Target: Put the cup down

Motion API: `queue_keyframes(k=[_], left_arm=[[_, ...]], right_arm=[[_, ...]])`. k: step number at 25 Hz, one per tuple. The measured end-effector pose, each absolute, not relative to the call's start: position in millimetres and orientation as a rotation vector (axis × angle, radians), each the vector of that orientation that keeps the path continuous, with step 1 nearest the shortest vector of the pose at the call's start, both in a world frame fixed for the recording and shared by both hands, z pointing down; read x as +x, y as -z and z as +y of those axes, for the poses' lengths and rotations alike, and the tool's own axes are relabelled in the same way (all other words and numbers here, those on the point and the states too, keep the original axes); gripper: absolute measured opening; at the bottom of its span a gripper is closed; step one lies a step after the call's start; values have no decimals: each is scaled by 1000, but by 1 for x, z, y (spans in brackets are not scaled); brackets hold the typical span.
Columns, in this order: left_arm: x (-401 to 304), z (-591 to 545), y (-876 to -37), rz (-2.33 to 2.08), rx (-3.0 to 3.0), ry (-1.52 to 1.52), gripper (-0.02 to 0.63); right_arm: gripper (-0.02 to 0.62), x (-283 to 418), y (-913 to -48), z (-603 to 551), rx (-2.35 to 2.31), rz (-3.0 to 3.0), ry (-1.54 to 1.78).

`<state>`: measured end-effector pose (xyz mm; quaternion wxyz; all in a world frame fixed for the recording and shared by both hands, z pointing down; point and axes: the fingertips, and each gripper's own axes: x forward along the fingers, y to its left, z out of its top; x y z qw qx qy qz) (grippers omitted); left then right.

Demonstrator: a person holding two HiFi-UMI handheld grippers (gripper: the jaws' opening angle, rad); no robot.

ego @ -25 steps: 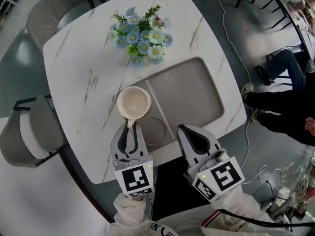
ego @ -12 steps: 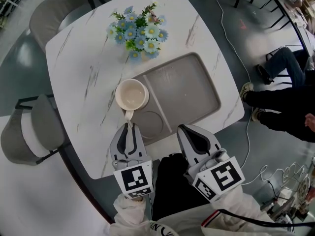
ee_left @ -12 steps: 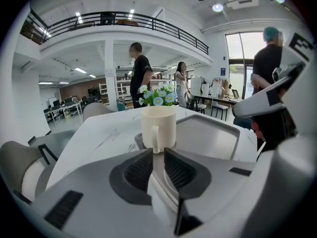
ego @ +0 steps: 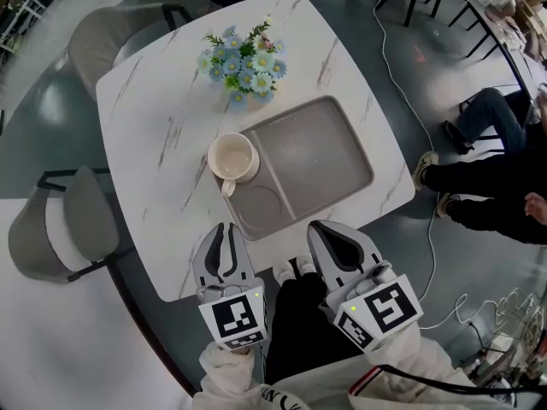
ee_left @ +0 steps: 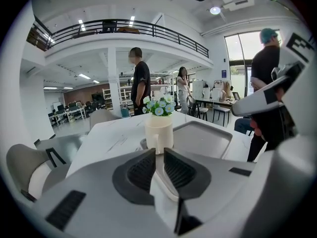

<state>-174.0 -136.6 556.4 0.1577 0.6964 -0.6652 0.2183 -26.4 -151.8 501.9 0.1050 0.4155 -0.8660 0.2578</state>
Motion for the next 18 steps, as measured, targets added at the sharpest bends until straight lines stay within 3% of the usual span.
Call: queue_keyframes(k=[15, 18], left_arm=[[-184, -102, -515, -1928, 1957, -576, 51], [-186, -98, -496, -1942, 1966, -554, 12]], right_arm=[[5, -35, -455, -132, 1222, -2602, -695], [5, -38, -437, -131, 1220, -2622, -662]])
